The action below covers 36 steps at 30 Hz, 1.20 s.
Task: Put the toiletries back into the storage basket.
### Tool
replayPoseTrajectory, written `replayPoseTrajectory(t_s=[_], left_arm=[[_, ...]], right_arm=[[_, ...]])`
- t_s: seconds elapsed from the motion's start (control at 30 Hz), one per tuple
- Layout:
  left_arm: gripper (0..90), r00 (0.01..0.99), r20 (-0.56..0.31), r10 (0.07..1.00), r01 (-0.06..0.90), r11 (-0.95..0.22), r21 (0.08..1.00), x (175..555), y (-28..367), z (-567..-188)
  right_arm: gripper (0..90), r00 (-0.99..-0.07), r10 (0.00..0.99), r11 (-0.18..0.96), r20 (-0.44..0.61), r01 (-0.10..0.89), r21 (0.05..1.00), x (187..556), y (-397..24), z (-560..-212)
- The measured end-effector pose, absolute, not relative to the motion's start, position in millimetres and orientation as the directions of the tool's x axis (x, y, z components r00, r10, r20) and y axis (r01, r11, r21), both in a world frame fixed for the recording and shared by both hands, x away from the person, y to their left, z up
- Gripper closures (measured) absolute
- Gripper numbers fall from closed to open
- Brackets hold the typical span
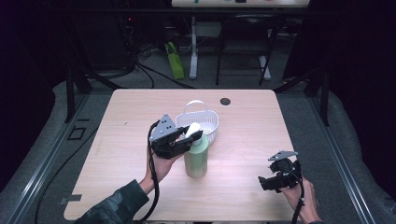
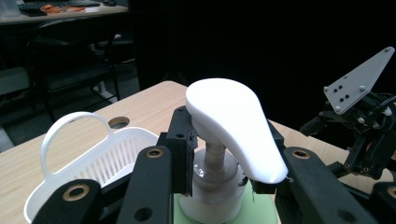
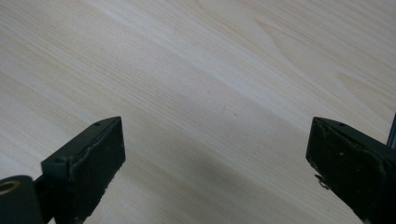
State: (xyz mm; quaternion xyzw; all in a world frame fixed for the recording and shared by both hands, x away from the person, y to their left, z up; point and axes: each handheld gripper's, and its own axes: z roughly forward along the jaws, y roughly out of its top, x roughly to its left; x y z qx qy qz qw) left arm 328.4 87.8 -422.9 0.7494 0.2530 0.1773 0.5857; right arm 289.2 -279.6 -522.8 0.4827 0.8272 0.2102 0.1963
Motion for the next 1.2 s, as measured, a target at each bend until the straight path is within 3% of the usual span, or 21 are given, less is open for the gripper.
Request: replayPoseTrajectory(t_s=[1.2], left_arm=[[67.0, 0.810, -0.021, 0.585, 0.150, -0.172, 0.974, 325, 95, -409]], right_arm=[[1.6, -0.472, 0.870, 0.472, -0.142, 0.715, 0.515, 291, -283, -525]])
